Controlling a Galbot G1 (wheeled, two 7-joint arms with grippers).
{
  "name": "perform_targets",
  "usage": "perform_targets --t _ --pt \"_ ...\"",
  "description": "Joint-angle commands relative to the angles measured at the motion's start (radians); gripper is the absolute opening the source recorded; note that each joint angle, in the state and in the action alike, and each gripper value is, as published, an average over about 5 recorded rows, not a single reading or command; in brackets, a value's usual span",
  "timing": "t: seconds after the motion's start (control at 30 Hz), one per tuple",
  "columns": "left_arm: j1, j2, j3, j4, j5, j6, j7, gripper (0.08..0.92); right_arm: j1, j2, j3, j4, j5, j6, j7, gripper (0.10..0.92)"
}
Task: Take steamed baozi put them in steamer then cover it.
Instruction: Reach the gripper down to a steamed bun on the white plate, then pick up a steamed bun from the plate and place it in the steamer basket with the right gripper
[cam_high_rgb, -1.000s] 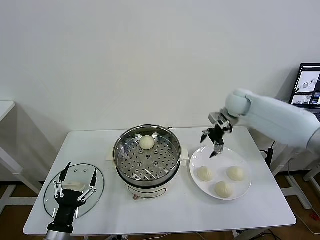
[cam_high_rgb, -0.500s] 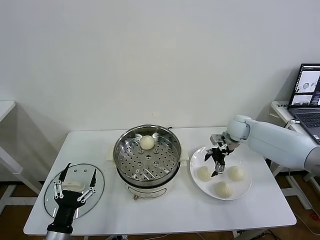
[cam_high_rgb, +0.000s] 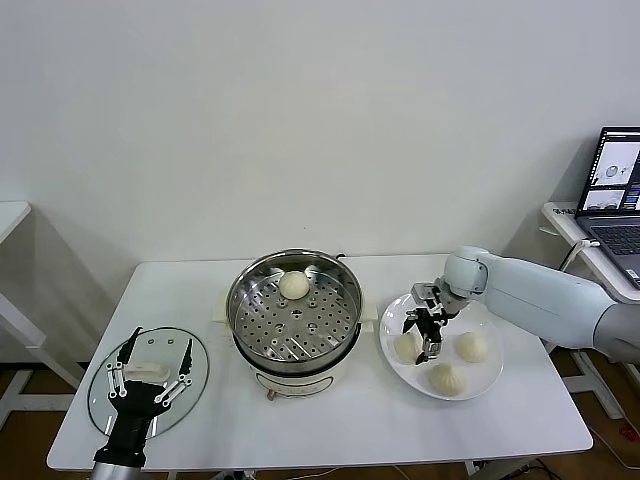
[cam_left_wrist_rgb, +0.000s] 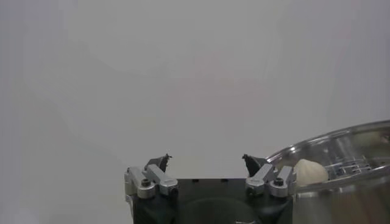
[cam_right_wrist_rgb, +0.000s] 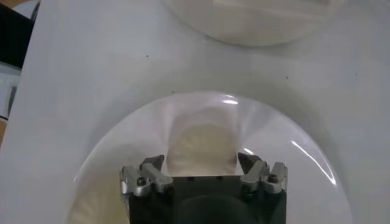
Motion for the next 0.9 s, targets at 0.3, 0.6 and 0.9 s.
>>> perform_targets --t 0.3,0.6,0.9 --pt "-0.011 0.007 0.009 -0.004 -0.001 0.004 -0.002 0.823 0.271 -0.039 -0.038 0.098 -0.010 0.015 -0.142 0.650" --pt "-0.030 0.015 0.018 0.000 -0.001 0.011 -0.004 0.823 0.613 0.154 -0.127 0.095 0.168 0.026 -0.253 0.645" --pt "-0.039 0.014 0.021 0.001 -0.001 0.013 -0.008 0.823 0.632 0.435 -0.186 0.104 0.358 -0.064 -0.168 0.638"
